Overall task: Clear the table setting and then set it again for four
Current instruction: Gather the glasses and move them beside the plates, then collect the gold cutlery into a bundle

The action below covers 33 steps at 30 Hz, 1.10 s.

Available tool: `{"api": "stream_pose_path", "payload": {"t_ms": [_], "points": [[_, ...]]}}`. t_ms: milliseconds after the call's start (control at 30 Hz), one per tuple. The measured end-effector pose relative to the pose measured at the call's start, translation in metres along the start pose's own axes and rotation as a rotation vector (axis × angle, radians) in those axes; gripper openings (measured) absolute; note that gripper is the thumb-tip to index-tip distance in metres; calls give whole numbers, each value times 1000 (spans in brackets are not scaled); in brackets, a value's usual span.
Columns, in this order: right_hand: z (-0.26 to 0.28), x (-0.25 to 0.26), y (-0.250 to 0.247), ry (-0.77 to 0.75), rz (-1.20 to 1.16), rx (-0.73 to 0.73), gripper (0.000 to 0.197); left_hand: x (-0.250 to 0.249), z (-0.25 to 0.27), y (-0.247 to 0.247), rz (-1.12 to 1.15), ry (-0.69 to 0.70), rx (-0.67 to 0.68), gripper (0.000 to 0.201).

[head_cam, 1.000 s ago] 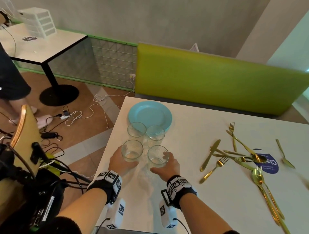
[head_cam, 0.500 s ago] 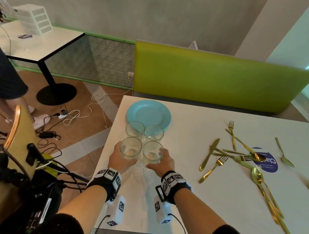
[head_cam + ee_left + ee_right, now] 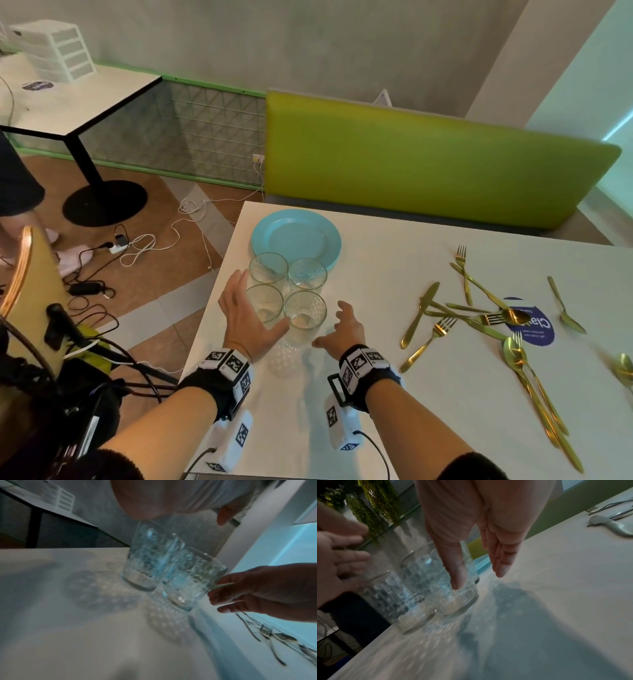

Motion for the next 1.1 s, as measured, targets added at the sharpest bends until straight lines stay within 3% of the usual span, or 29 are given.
{"api": "stream_pose_path", "payload": {"t_ms": [133,333,400,467,600,733,900,1100], "points": [[-6,-4,-29,37,-36,-70,96,-37,-14,16,60,236,-80,81],[-11,-28,-94,108,-1,-249,87,-110,-16,65,220,403,-78,55],[-10,-42,-120,140,13,-313,80,-132,-6,87,267,386,16,49],[-8,-60,-146,190,-17,-367,73,-152,7,108,269,291,214,42],[-4,-103,-192,292,-64,-471,67,-179,36,153,15,144,636,38],[-5,-141,-235,348,48,-522,52,-193,56,192,-235,113,858,36],[-22,-174,-275,394,48,-554,36,-204,69,228,-509,132,992,38],[-63,-187,-303,349,76,-496,35,-205,73,256,-669,56,950,35]]}}
Point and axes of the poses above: each hand's wrist, its own z-axis away from the middle knuckle, its own y-axis out of the palm, x = y × z, the point moved 1 cm from there along -z, towards the middle knuckle, and after that the axes turned 11 degrees about -x, right-handed, at the moved point
